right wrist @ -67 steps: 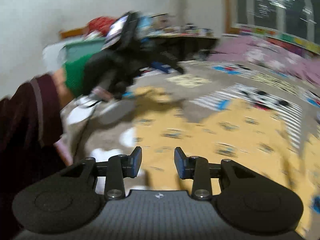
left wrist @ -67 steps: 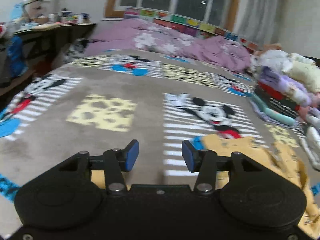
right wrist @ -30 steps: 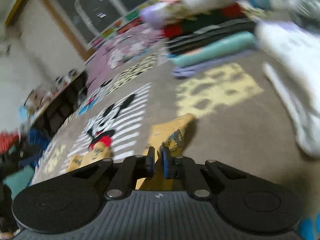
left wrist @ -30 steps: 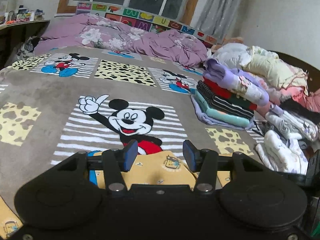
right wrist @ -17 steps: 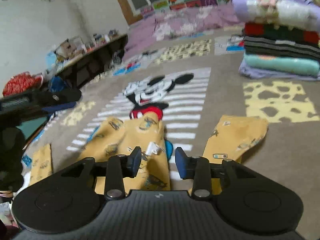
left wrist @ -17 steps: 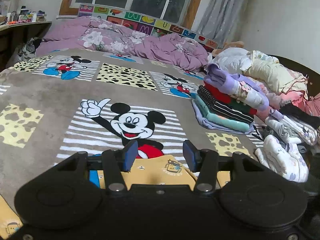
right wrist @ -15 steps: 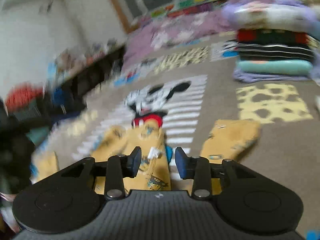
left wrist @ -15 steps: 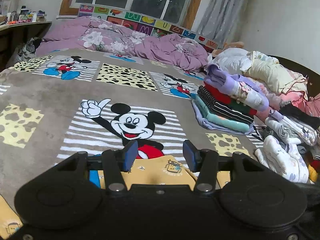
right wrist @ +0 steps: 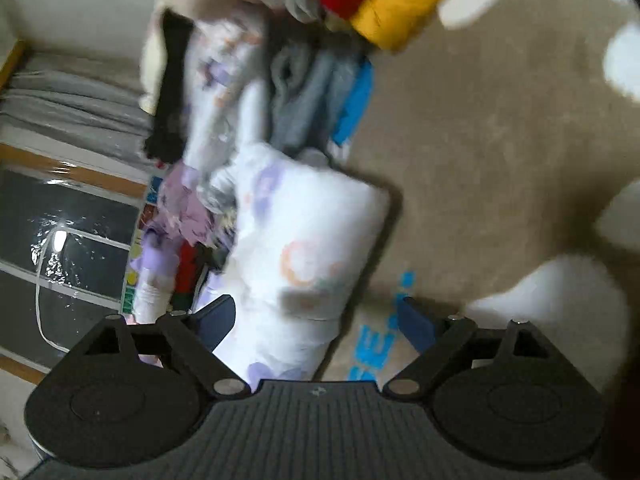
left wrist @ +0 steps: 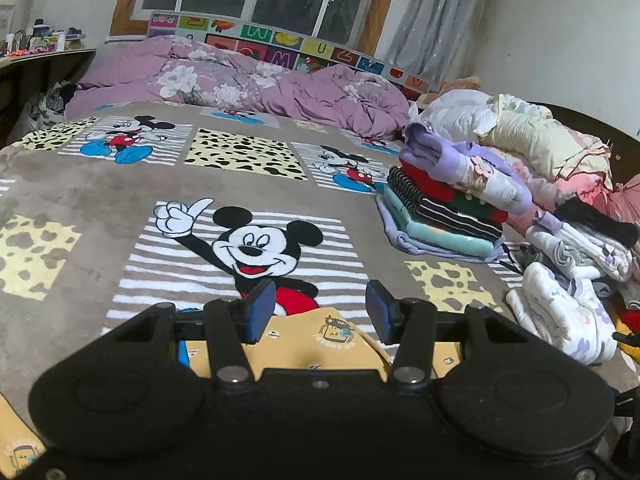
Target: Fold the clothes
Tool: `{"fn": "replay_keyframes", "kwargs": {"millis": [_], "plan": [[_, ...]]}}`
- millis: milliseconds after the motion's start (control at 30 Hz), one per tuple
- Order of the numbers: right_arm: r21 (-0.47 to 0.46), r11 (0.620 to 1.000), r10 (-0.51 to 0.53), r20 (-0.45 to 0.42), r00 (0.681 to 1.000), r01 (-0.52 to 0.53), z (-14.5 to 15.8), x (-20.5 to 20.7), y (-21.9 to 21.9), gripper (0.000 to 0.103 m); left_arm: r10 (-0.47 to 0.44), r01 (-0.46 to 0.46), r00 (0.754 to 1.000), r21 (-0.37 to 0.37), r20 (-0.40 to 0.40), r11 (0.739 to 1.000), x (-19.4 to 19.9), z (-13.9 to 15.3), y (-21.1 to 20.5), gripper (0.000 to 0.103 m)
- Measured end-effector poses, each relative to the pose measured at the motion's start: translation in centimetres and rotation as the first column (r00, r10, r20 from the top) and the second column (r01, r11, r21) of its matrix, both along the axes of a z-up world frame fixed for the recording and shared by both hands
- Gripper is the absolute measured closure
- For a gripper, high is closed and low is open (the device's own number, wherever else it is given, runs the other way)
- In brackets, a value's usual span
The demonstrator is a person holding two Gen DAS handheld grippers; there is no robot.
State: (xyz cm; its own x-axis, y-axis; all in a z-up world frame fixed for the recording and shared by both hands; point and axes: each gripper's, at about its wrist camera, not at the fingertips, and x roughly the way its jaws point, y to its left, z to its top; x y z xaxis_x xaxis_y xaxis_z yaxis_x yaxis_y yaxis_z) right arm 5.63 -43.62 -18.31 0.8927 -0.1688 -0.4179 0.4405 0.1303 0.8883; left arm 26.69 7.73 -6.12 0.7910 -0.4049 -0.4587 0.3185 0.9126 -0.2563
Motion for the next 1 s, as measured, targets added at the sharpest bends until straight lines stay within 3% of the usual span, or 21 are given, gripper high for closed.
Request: {"fn": "replay_keyframes", "kwargs": {"millis": [200,233,300,467,533,633,667,733,833,900,1000], "plan": [[-0.116,0.991,0.058,-0.022,0.998,-0.060,0.9,5.3,-1.2,0.017,0.007,-0.006,1.000,0.013,-0.010,1.000,0.2,-0.5,0.1,0.054],[-0.104,0.993,0.054,-0.007,0.999,-0.054,0.5,6.0,-1.5,0.030,0.010,-0.009,1.000,0.013,-0.011,1.000,0.3,-0.5,0.2,0.054],[-0.136,0.989,0.052,0.007,0.999,-0.051,1.0,7.2,-1.2,0.037,0.016,-0.016,1.000,0.011,-0.015,1.000,0.4,-0.7,0.4,0.054],[-0.349,0.931,0.141,0.075,0.987,-0.107,5.4,9.3,1.2,0.054,0.024,-0.024,0.999,0.012,-0.030,1.000,1.0,-1.2,0.6,0.054],[-0.446,0.884,0.203,0.089,0.975,-0.143,7.6,10.3,1.9,0.061,0.020,-0.019,0.999,0.017,-0.035,1.000,1.0,-1.4,0.6,0.054],[-0.576,0.786,0.294,0.032,0.955,-0.223,11.4,12.9,2.8,0.061,0.022,-0.021,0.999,0.027,-0.038,0.999,1.0,-1.6,0.5,0.054],[-0.590,0.776,0.296,0.026,0.955,-0.224,12.4,14.0,2.5,0.061,0.025,-0.023,0.999,0.029,-0.038,0.999,1.0,-1.6,0.5,0.054],[-0.589,0.777,0.280,0.008,0.960,-0.222,14.2,17.5,0.8,0.058,0.026,-0.024,0.999,0.034,-0.041,0.999,1.1,-1.7,0.4,0.054],[-0.439,0.856,0.273,-0.062,0.960,-0.272,14.5,23.9,-3.3,0.051,0.021,-0.018,0.999,0.054,-0.045,0.998,1.1,-2.0,0.1,0.054],[-0.387,0.877,0.273,-0.085,0.958,-0.285,14.9,25.3,-4.2,0.049,0.024,-0.021,0.999,0.060,-0.043,0.998,1.1,-2.1,0.2,0.054],[-0.517,0.797,0.275,-0.150,0.950,-0.313,16.0,24.8,-2.8,0.045,0.035,-0.032,0.998,0.051,-0.045,0.998,1.3,-2.1,0.6,0.054]]}}
